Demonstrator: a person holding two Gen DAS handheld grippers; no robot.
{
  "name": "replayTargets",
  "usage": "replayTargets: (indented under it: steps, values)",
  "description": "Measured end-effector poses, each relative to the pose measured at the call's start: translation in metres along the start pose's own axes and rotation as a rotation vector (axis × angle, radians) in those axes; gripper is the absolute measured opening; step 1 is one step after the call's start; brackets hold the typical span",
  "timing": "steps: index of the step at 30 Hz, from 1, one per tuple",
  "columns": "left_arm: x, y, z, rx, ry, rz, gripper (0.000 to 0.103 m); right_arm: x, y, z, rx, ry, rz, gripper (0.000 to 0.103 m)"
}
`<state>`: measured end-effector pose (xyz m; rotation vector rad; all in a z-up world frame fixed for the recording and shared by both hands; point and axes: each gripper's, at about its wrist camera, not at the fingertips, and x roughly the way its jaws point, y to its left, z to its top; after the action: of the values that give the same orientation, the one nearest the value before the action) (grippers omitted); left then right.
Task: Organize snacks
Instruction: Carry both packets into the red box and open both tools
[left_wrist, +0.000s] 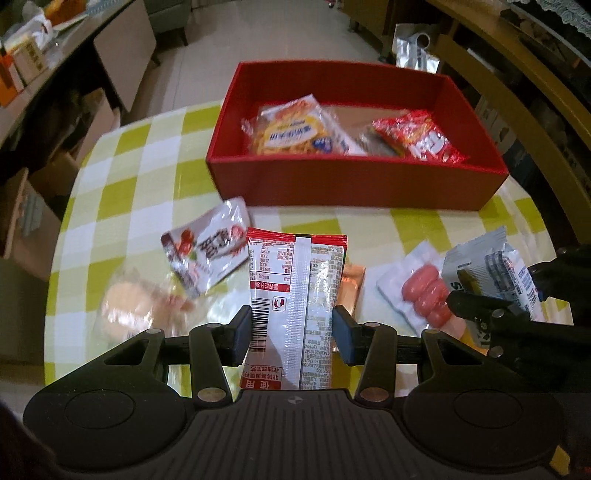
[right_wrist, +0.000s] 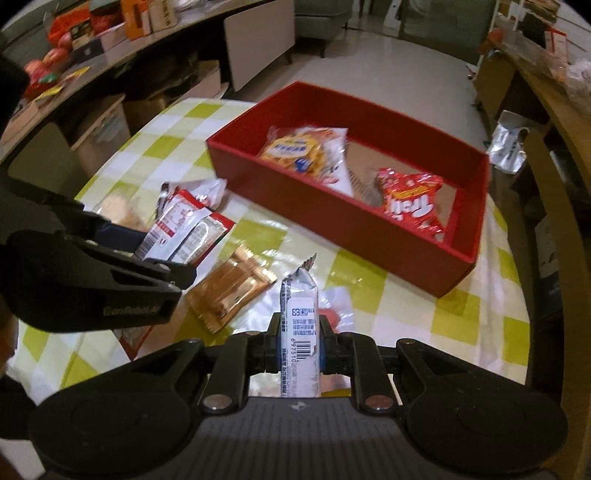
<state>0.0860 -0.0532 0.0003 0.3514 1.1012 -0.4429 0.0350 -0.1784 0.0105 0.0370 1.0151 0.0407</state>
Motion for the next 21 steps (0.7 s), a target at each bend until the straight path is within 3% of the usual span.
replayTargets:
  steps: [21]
  values:
    - [-0.003,-0.009,0.074,-0.015,-0.136,0.028,0.053,0.002,-0.043,0.071,0.111,-0.145,-0.041,0.028]
